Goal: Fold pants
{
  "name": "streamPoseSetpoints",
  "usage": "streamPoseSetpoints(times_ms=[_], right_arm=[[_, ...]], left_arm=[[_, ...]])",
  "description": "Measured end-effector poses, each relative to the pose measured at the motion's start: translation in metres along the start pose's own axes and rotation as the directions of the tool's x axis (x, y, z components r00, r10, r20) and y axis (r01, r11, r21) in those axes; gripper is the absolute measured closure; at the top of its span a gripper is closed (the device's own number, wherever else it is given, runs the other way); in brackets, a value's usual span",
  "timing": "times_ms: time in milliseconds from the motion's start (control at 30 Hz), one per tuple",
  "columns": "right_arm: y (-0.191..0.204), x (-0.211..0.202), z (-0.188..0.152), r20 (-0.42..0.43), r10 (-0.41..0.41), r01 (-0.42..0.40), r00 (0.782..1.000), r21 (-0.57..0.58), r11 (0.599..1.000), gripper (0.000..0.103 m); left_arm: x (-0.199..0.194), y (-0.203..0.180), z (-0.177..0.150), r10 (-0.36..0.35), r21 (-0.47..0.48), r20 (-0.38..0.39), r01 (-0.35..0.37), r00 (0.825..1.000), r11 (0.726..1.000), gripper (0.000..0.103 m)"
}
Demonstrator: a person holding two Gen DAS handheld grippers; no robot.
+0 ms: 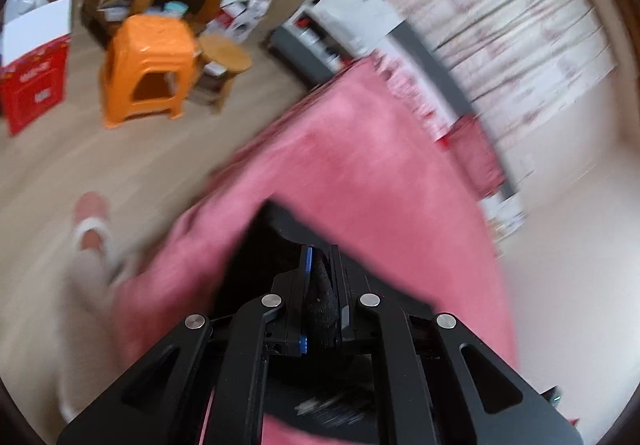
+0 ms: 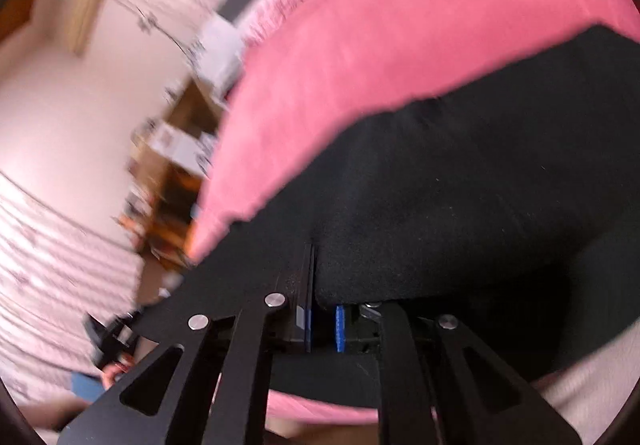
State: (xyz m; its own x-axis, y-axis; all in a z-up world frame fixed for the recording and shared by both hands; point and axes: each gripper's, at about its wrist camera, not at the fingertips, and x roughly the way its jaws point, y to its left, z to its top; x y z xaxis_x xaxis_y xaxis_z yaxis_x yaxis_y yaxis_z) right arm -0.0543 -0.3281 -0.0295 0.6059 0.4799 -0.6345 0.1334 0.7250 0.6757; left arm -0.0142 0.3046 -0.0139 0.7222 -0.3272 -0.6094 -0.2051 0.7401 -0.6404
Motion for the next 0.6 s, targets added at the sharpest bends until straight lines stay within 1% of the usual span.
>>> streamPoseSetpoints(times_ms=[33,100,133,167,200,233,333,367,400,433,467,500,533,567,600], right_arm=[[-0.013,0.008,-0.010,-0.046,-0.026,0.028,0.999,0.031,0.999,0.096],[-0.038,0.023,-0.022,-0.111,-0.037,0.049,0.993,0.109,0.993,0.096],[-0.043,0.026,-0.023,-0.127,-0.041,0.058,0.991,0.130,0.990,0.096],[-0.050,0.028,-0.023,-0.144,-0.039,0.061,0.989,0.154,0.986,0.096],[-0.051,0.030,-0.022,-0.151,-0.030,0.056,0.988,0.170,0.984,0.096],[-0.044,0.031,-0.026,-0.151,-0.023,0.050,0.988,0.179,0.983,0.095],[-0.045,0.034,-0.020,-0.157,-0.025,0.051,0.987,0.170,0.984,0.093],[-0.047,0.033,-0.020,-0.156,-0.018,0.046,0.988,0.175,0.984,0.091],[-0.058,0.022,-0.028,-0.155,-0.009,0.038,0.988,0.180,0.983,0.089],[-0.061,0.021,-0.029,-0.151,0.006,0.023,0.989,0.191,0.981,0.084],[-0.064,0.020,-0.031,-0.146,0.020,0.009,0.989,0.198,0.980,0.080],[-0.063,0.019,-0.030,-0.135,0.036,-0.008,0.990,0.204,0.979,0.071],[-0.060,0.015,-0.028,-0.124,0.044,-0.018,0.991,0.206,0.978,0.061],[-0.061,0.008,-0.026,-0.099,0.045,-0.024,0.994,0.204,0.979,0.057],[-0.067,-0.003,-0.023,-0.073,0.042,-0.026,0.996,0.203,0.979,0.053]], left_arm=[[0.007,0.010,-0.010,0.035,-0.011,-0.040,-0.035,0.999,0.999,0.096],[0.016,0.022,-0.024,0.081,-0.019,-0.091,-0.083,0.993,0.996,0.096],[0.022,0.027,-0.031,0.108,-0.018,-0.123,-0.111,0.987,0.994,0.096],[0.026,0.030,-0.035,0.122,-0.012,-0.136,-0.125,0.983,0.992,0.096],[0.026,0.030,-0.035,0.131,-0.001,-0.129,-0.132,0.983,0.991,0.096],[0.027,0.029,-0.034,0.141,0.020,-0.125,-0.140,0.982,0.990,0.096],[0.029,0.023,-0.034,0.168,0.054,-0.123,-0.162,0.978,0.985,0.095],[0.028,0.024,-0.034,0.169,0.049,-0.123,-0.165,0.978,0.985,0.094],[0.027,0.025,-0.033,0.165,0.030,-0.126,-0.163,0.978,0.986,0.093],[0.026,0.025,-0.033,0.164,0.014,-0.126,-0.163,0.978,0.987,0.093],[0.024,0.023,-0.032,0.166,-0.003,-0.118,-0.168,0.979,0.986,0.088],[0.021,0.020,-0.029,0.178,-0.011,-0.095,-0.180,0.980,0.984,0.083],[0.013,0.015,-0.027,0.192,-0.016,-0.040,-0.193,0.981,0.981,0.071],[0.003,0.008,-0.024,0.194,-0.016,0.027,-0.194,0.981,0.981,0.060],[-0.007,0.000,-0.022,0.191,-0.008,0.095,-0.191,0.977,0.981,0.056]])
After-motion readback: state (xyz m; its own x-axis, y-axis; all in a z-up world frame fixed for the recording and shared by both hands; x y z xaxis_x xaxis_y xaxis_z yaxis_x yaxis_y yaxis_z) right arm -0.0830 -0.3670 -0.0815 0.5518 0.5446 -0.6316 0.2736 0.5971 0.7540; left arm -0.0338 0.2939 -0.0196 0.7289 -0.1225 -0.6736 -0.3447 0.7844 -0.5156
